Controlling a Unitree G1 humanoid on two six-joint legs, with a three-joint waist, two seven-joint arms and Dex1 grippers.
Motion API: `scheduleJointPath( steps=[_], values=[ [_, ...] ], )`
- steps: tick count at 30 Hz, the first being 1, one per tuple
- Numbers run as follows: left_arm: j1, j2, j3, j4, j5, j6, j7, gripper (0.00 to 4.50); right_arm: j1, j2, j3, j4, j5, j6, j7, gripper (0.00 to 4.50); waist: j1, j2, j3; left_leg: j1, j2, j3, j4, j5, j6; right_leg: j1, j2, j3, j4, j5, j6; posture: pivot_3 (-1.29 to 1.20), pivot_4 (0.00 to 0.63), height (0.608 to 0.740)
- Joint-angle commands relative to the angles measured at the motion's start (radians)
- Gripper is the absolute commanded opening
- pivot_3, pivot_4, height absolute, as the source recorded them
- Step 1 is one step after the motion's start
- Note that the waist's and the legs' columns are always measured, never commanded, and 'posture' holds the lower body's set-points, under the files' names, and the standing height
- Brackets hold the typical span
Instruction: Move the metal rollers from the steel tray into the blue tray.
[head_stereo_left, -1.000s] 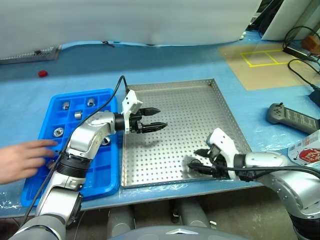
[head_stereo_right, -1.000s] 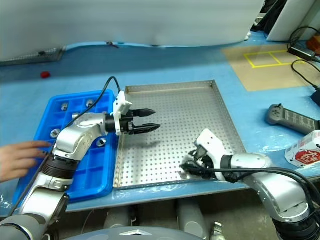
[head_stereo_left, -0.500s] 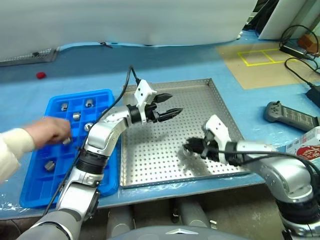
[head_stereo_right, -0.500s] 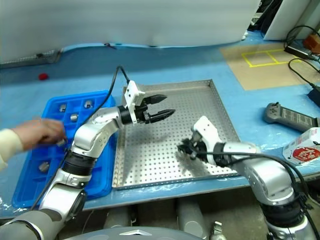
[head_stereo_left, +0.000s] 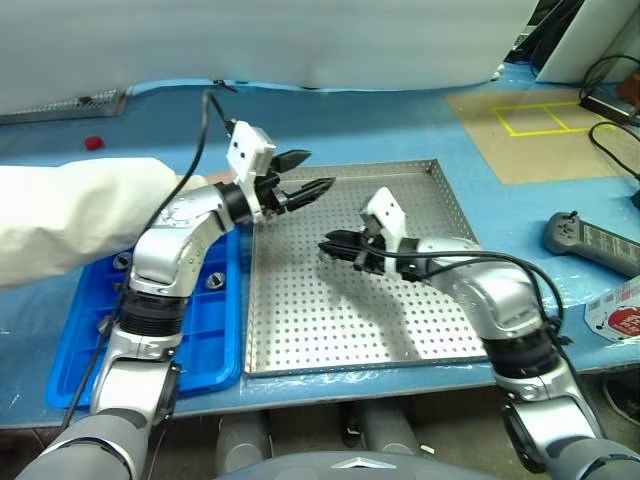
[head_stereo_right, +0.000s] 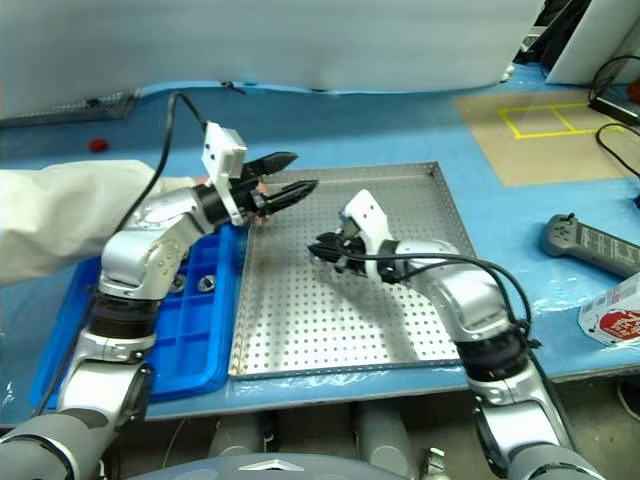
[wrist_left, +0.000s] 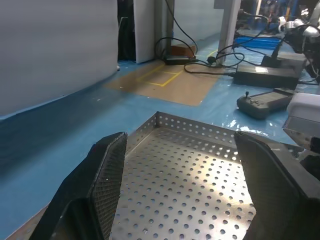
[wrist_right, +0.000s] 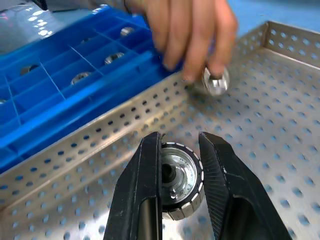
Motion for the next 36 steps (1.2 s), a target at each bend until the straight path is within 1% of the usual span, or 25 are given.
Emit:
scheduleJointPath(
  steps=[1, 8, 12, 14, 19, 22, 27, 29, 31, 35, 36],
  values=[
    [-0.009, 0.052, 0.065, -0.054, -0.021, 0.011, 0.012, 3.62, -0.071, 0.055, 0.041, 0.053, -0.019, -0.09, 0.041, 0.72, 0.01, 0.0, 0.0, 0.0, 0.0, 0.0, 0.0, 0.0, 0.0, 0.0, 0.0, 0.0, 0.001, 0.0, 0.0, -0.06, 0.15, 0.74],
    [0.004, 0.157, 0.144, -0.085, -0.037, 0.037, 0.033, 3.62, -0.142, 0.153, 0.095, 0.172, -0.05, -0.183, 0.104, 0.72, 0.046, 0.0, 0.0, 0.001, 0.0, 0.0, -0.001, 0.002, -0.004, -0.001, 0.0, 0.0, 0.002, 0.0, 0.0, 0.03, 0.15, 0.74],
    [0.02, 0.19, 0.185, -0.107, -0.049, 0.053, 0.054, 3.62, -0.174, 0.22, 0.117, 0.22, -0.05, -0.21, 0.13, 0.72, 0.067, 0.0, 0.0, 0.0, 0.0, 0.0, -0.001, 0.003, -0.005, -0.001, 0.0, 0.0, 0.002, 0.0, 0.0, 0.08, 0.15, 0.74],
    [0.031, 0.198, 0.2, -0.123, -0.057, 0.062, 0.068, 3.62, -0.193, 0.261, 0.131, 0.257, -0.057, -0.223, 0.138, 0.72, 0.068, 0.0, 0.0, 0.0, 0.0, 0.0, -0.001, 0.003, -0.005, -0.002, 0.0, 0.0, 0.003, 0.0, 0.0, 0.1, 0.15, 0.74],
    [0.081, 0.205, 0.215, -0.205, -0.077, 0.095, 0.11, 3.62, -0.237, 0.337, 0.222, 0.41, -0.144, -0.29, 0.17, 0.72, 0.074, -0.001, 0.0, -0.002, 0.0, -0.001, -0.001, 0.005, -0.008, -0.009, -0.001, 0.0, 0.012, -0.003, -0.004, 0.15, 0.15, 0.74],
    [0.115, 0.209, 0.222, -0.234, -0.075, 0.104, 0.136, 3.62, -0.245, 0.357, 0.251, 0.45, -0.17, -0.312, 0.204, 0.72, 0.083, -0.001, 0.0, -0.003, 0.001, -0.002, -0.001, 0.007, -0.011, -0.012, 0.0, -0.001, 0.016, -0.004, -0.005, 0.17, 0.15, 0.74],
    [0.159, 0.217, 0.228, -0.254, -0.073, 0.105, 0.153, 3.62, -0.24, 0.372, 0.27, 0.476, -0.192, -0.319, 0.244, 0.72, 0.095, -0.001, 0.0, -0.003, 0.001, -0.005, -0.001, 0.007, -0.011, -0.011, 0.0, -0.002, 0.017, -0.004, -0.005, 0.19, 0.15, 0.74],
    [0.171, 0.217, 0.23, -0.254, -0.073, 0.1, 0.158, 3.62, -0.238, 0.38, 0.263, 0.486, -0.199, -0.32, 0.244, 1.44, 0.096, -0.001, 0.001, -0.003, 0.001, -0.006, -0.001, 0.007, -0.011, -0.011, 0.0, -0.002, 0.017, -0.004, -0.005, 0.19, 0.15, 0.74],
    [0.178, 0.216, 0.229, -0.248, -0.071, 0.094, 0.16, 3.62, -0.237, 0.381, 0.256, 0.492, -0.206, -0.321, 0.243, 2.0, 0.096, -0.001, 0.001, -0.003, 0.001, -0.006, -0.001, 0.007, -0.011, -0.011, 0.0, -0.002, 0.017, -0.004, -0.005, 0.18, 0.15, 0.74],
    [0.169, 0.212, 0.218, -0.222, -0.063, 0.079, 0.161, 3.62, -0.233, 0.363, 0.225, 0.482, -0.211, -0.34, 0.239, 3.33, 0.096, -0.001, 0.001, -0.004, 0.001, -0.007, -0.001, 0.007, -0.011, -0.012, 0.0, -0.002, 0.017, -0.004, -0.005, 0.16, 0.15, 0.74],
    [0.165, 0.21, 0.216, -0.215, -0.062, 0.076, 0.161, 3.62, -0.235, 0.358, 0.204, 0.477, -0.204, -0.341, 0.236, 3.33, 0.097, -0.001, 0.001, -0.004, 0.001, -0.007, -0.002, 0.007, -0.011, -0.011, 0.0, -0.002, 0.017, -0.004, -0.005, 0.16, 0.15, 0.74]
  ],
)
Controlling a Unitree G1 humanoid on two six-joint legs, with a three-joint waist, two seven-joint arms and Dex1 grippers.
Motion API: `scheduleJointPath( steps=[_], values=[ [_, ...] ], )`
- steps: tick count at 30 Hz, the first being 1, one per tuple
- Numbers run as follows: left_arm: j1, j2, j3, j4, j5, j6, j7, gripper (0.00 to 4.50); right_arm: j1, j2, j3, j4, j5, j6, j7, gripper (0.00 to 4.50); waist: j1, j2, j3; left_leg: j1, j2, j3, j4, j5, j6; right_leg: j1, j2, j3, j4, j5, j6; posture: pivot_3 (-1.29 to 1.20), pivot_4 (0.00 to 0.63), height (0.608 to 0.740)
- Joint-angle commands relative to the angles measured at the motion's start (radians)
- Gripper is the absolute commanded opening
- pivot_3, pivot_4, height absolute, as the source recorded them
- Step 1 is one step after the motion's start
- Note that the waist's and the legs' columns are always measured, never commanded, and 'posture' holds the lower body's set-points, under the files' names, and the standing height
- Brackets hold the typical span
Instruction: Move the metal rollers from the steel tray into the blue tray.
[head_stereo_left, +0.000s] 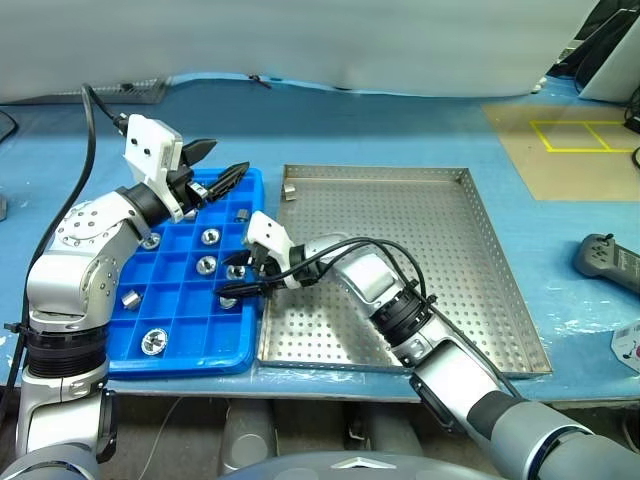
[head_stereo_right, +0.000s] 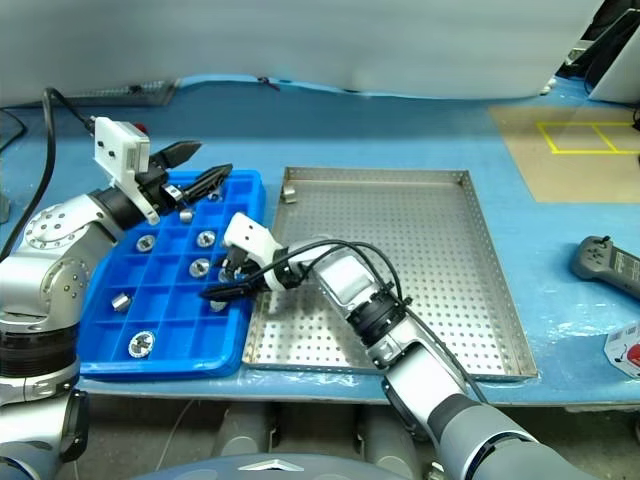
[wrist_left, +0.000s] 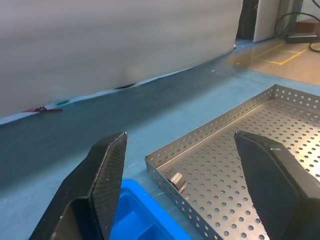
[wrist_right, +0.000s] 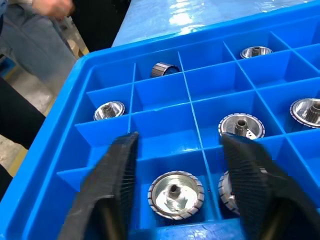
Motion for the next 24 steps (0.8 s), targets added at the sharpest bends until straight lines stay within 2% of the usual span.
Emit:
scheduleJointPath(
  steps=[1, 3, 8, 14, 18, 24],
  values=[
    [-0.022, 0.008, 0.014, 0.003, 0.004, -0.034, 0.0, 3.62, -0.016, -0.009, -0.087, -0.025, 0.023, -0.034, -0.015, 3.33, 0.0, 0.0, 0.0, 0.0, 0.0, 0.0, 0.0, 0.0, 0.0, 0.0, 0.0, 0.0, 0.0, 0.0, 0.0, 0.15, 0.15, 0.74],
    [-0.019, 0.01, 0.002, 0.017, 0.014, -0.044, -0.009, 3.62, -0.029, -0.015, -0.132, -0.009, 0.022, -0.048, -0.042, 3.33, 0.0, 0.0, 0.0, 0.0, 0.0, 0.0, 0.0, 0.0, 0.0, 0.0, 0.0, 0.0, 0.0, 0.0, 0.0, 0.15, 0.15, 0.74],
    [-0.039, 0.001, -0.027, 0.078, 0.05, -0.075, -0.005, 3.62, -0.13, -0.041, -0.303, 0.203, -0.02, -0.157, -0.247, 3.33, -0.003, 0.0, 0.0, 0.0, 0.0, 0.0, 0.0, 0.003, -0.005, 0.0, 0.0, 0.0, 0.001, 0.0, 0.0, 0.11, 0.15, 0.74],
    [-0.08, -0.008, -0.045, 0.171, 0.113, -0.127, 0.017, 3.62, -0.264, -0.054, -0.383, 0.502, -0.093, -0.255, -0.453, 3.33, -0.007, 0.0, 0.0, 0.0, 0.0, 0.0, 0.0, 0.004, -0.006, -0.001, 0.0, 0.0, 0.001, 0.0, 0.0, 0.09, 0.15, 0.74],
    [-0.077, -0.01, -0.036, 0.185, 0.117, -0.148, 0.012, 3.62, -0.342, -0.03, -0.373, 0.687, -0.177, -0.327, -0.616, 3.33, -0.017, 0.0, 0.0, -0.002, 0.0, 0.0, -0.001, 0.003, -0.006, -0.003, 0.001, 0.0, 0.001, 0.0, -0.002, 0.09, 0.15, 0.74],
    [-0.054, -0.002, -0.009, 0.168, 0.119, -0.156, 0.029, 3.62, -0.436, 0.027, -0.457, 0.866, -0.135, -0.334, -0.606, 3.33, -0.028, 0.0, 0.0, -0.003, 0.0, 0.0, -0.001, 0.003, -0.005, -0.004, 0.002, 0.0, 0.001, -0.001, -0.003, 0.14, 0.15, 0.74]
  ],
)
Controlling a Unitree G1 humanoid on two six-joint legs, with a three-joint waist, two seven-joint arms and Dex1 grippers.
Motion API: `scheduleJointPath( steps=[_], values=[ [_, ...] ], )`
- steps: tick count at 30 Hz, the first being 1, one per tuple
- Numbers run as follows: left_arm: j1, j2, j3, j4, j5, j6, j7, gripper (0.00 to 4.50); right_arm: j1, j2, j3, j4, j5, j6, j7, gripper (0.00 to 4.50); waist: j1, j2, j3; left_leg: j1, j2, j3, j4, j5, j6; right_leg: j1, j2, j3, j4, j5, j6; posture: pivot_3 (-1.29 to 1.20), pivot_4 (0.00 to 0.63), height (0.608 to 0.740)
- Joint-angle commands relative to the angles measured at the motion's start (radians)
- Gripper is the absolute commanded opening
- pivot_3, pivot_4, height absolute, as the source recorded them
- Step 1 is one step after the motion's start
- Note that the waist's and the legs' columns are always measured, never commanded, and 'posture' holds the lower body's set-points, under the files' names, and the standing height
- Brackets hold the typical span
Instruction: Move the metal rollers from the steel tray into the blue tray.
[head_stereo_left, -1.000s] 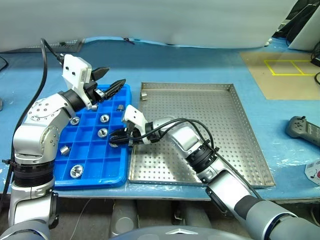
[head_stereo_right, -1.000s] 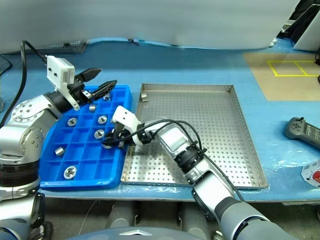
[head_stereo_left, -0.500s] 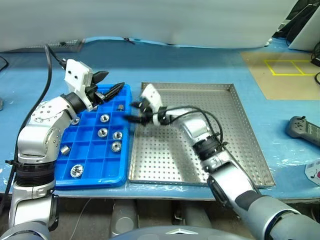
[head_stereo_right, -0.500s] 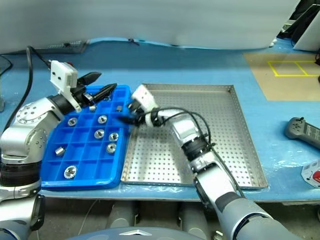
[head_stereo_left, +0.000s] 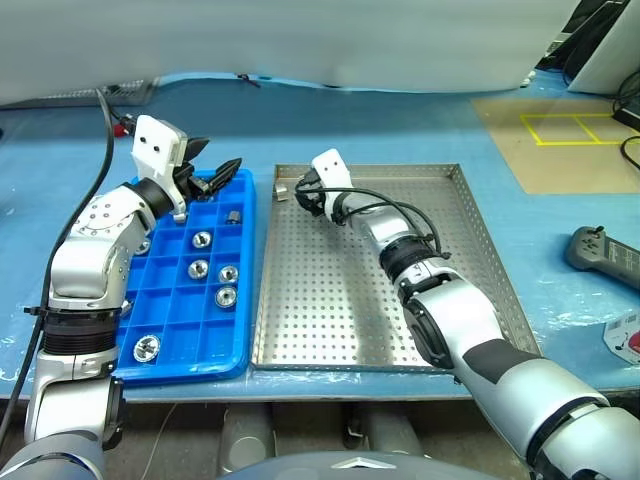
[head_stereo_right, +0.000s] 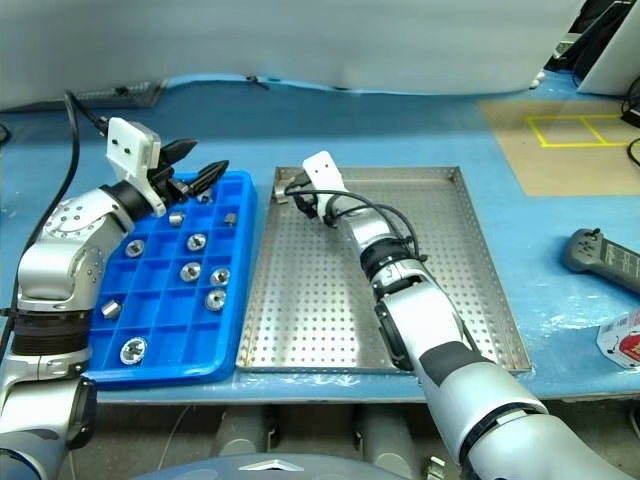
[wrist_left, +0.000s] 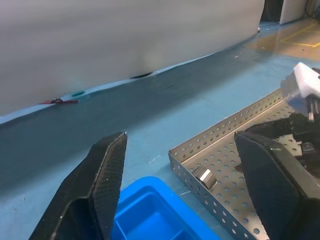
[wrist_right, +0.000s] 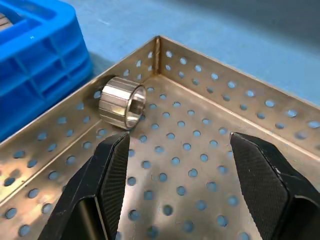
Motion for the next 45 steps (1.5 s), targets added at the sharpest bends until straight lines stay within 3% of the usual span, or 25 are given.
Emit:
scheduleJointPath(
  steps=[1, 7, 26, 34, 45],
  values=[
    [0.018, 0.015, 0.048, -0.046, -0.003, -0.017, 0.015, 3.62, -0.073, 0.027, -0.066, 0.05, 0.04, -0.028, 0.003, 3.33, -0.001, 0.0, 0.0, 0.0, 0.0, 0.0, 0.0, 0.0, 0.0, 0.0, 0.0, 0.0, 0.0, 0.0, 0.0, 0.14, 0.15, 0.74],
    [0.074, 0.026, 0.096, -0.123, -0.015, 0.012, 0.056, 3.62, -0.134, 0.058, -0.201, 0.124, 0.11, -0.026, -0.042, 3.33, 0.012, 0.0, 0.0, 0.0, 0.001, 0.0, 0.0, 0.0, 0.0, 0.0, 0.0, -0.001, 0.001, 0.0, 0.0, 0.21, 0.15, 0.74],
    [0.378, 0.013, 0.322, -0.51, -0.048, 0.205, 0.255, 3.62, -0.177, 0.06, -0.352, 0.198, 0.119, -0.013, -0.165, 3.33, 0.093, 0.0, 0.0, -0.004, 0.002, -0.004, -0.001, -0.003, 0.004, -0.002, 0.0, -0.003, 0.0, -0.001, -0.001, 0.54, 0.15, 0.74],
    [0.395, 0.018, 0.352, -0.571, -0.075, 0.242, 0.284, 3.62, -0.183, 0.06, -0.358, 0.206, 0.093, -0.022, -0.232, 3.33, 0.142, 0.0, 0.0, -0.018, 0.0, -0.013, 0.003, -0.002, 0.003, -0.015, 0.0, -0.005, 0.006, -0.001, -0.001, 0.59, 0.15, 0.74],
    [0.473, -0.009, 0.389, -0.631, -0.095, 0.236, 0.317, 3.62, -0.195, 0.044, -0.458, 0.205, 0.137, -0.064, -0.343, 3.33, 0.182, 0.0, 0.001, -0.018, 0.0, -0.015, 0.003, -0.002, 0.003, -0.017, 0.0, -0.004, 0.01, -0.003, -0.001, 0.63, 0.15, 0.74]
  ],
)
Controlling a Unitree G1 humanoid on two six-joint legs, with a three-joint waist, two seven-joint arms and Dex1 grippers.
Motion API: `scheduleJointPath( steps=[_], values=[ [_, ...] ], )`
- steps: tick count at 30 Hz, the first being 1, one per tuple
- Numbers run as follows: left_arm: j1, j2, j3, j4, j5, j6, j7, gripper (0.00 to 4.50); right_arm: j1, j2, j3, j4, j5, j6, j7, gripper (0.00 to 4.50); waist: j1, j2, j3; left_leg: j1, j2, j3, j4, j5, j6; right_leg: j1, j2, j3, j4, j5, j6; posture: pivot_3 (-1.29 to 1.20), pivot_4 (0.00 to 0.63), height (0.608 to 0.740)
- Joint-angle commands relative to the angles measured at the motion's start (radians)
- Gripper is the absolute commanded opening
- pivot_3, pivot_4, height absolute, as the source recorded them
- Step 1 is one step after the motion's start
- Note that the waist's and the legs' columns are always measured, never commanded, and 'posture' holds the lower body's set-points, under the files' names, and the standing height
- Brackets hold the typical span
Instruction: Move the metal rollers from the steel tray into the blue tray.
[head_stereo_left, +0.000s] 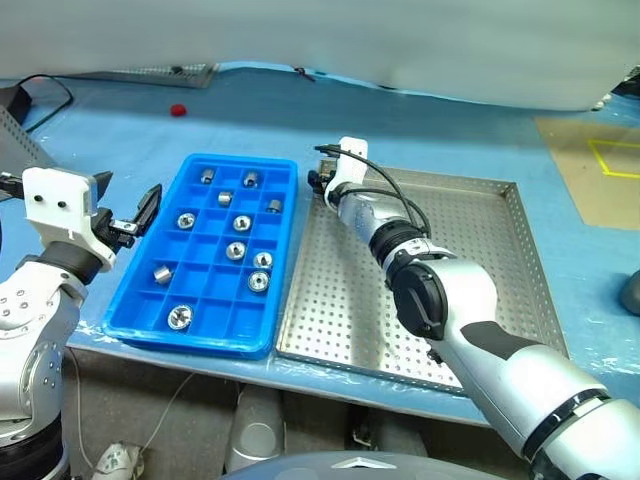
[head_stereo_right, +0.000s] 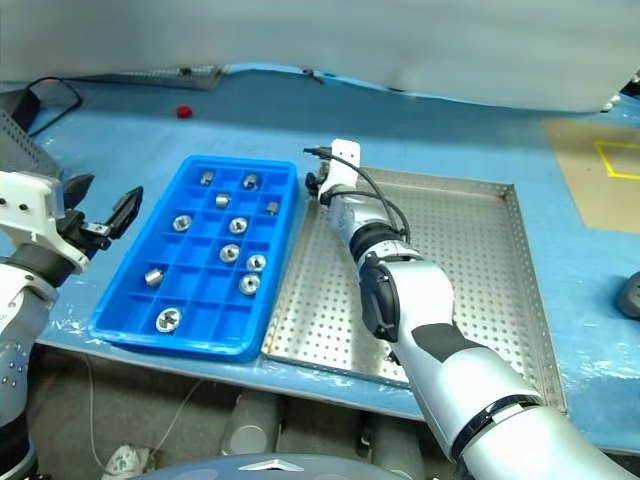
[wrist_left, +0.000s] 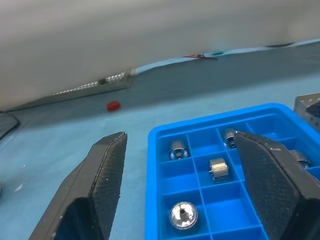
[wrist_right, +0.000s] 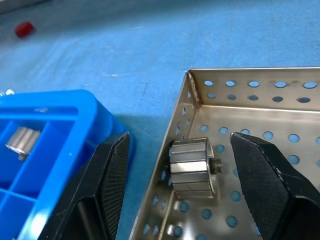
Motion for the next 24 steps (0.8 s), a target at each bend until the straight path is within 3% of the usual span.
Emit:
scheduleJointPath(
  steps=[1, 13, 24],
  values=[
    [0.004, 0.001, 0.034, -0.044, -0.007, -0.017, 0.012, 3.62, -0.042, -0.008, 0.001, -0.012, -0.013, -0.017, -0.048, 3.33, 0.009, 0.0, 0.0, 0.0, 0.0, 0.0, 0.0, 0.0, 0.0, 0.0, 0.0, 0.0, 0.0, 0.0, 0.001, 0.64, 0.15, 0.74],
    [0.006, -0.003, 0.021, -0.059, -0.023, -0.02, 0.019, 3.62, -0.04, -0.037, 0.001, -0.01, -0.034, -0.048, -0.246, 3.33, 0.045, 0.0, 0.0, 0.0, -0.001, 0.0, 0.0, 0.0, 0.0, -0.001, 0.0, 0.001, 0.001, -0.003, 0.004, 0.64, 0.15, 0.74],
    [0.006, 0.006, 0.026, -0.058, -0.038, -0.021, 0.019, 3.62, -0.023, -0.036, 0.014, -0.007, -0.05, -0.01, -0.244, 3.33, 0.048, 0.0, 0.0, 0.0, -0.001, 0.0, 0.0, 0.001, -0.001, -0.002, 0.0, 0.002, 0.003, -0.003, 0.006, 0.63, 0.15, 0.74]
  ],
)
